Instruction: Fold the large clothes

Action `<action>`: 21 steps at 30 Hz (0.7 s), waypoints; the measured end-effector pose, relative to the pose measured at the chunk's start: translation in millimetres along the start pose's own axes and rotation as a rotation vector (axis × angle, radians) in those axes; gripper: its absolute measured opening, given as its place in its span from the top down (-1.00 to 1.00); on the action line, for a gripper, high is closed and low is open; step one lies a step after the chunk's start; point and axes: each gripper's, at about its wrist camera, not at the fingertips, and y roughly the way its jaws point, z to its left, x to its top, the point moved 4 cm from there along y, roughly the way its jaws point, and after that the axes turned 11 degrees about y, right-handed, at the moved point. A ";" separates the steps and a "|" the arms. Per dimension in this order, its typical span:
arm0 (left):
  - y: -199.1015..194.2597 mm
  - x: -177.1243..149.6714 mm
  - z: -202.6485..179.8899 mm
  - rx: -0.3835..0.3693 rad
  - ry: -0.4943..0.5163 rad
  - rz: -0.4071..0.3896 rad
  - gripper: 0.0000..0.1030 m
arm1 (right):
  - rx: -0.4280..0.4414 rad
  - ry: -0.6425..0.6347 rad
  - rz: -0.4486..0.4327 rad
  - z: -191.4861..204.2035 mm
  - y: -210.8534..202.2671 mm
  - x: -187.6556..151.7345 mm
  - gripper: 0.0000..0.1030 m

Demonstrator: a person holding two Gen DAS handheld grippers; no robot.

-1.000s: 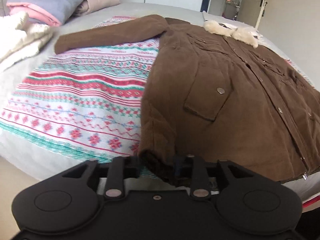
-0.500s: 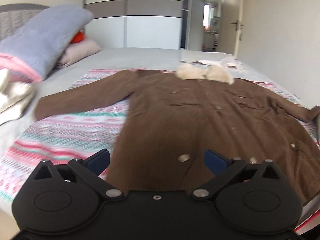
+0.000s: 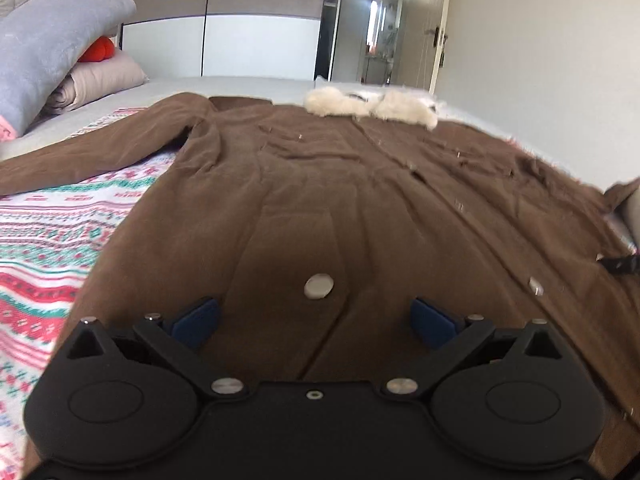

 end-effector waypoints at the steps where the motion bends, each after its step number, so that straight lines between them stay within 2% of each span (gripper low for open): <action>1: -3.4 -1.8 -0.7 -0.002 0.012 0.004 -0.99 | 0.000 -0.012 0.003 -1.7 -4.1 -2.5 -0.81; 5: -15.9 -14.6 -0.8 0.000 0.060 0.015 -1.00 | -0.002 -0.049 -0.003 -11.6 -24.3 -19.2 -0.81; 9: -29.5 -20.4 -0.1 0.001 0.056 0.069 -1.00 | -0.005 0.011 0.030 -20.5 -42.2 -24.7 -0.81; 13: -45.0 -23.6 -1.5 -0.012 0.048 0.132 -1.00 | -0.056 0.041 0.086 -24.4 -54.4 -26.0 -0.81; 16: -59.2 -22.2 5.0 -0.054 -0.004 0.158 -1.00 | -0.082 0.071 0.106 -22.9 -65.1 -23.4 -0.82; 18: -66.7 -17.3 13.7 -0.075 -0.062 0.154 -1.00 | -0.085 0.074 0.093 -18.2 -77.2 -18.0 -0.92; 21: -73.6 -2.7 30.4 -0.045 -0.125 0.116 -1.00 | -0.048 0.045 0.038 -1.2 -89.5 -2.3 -0.99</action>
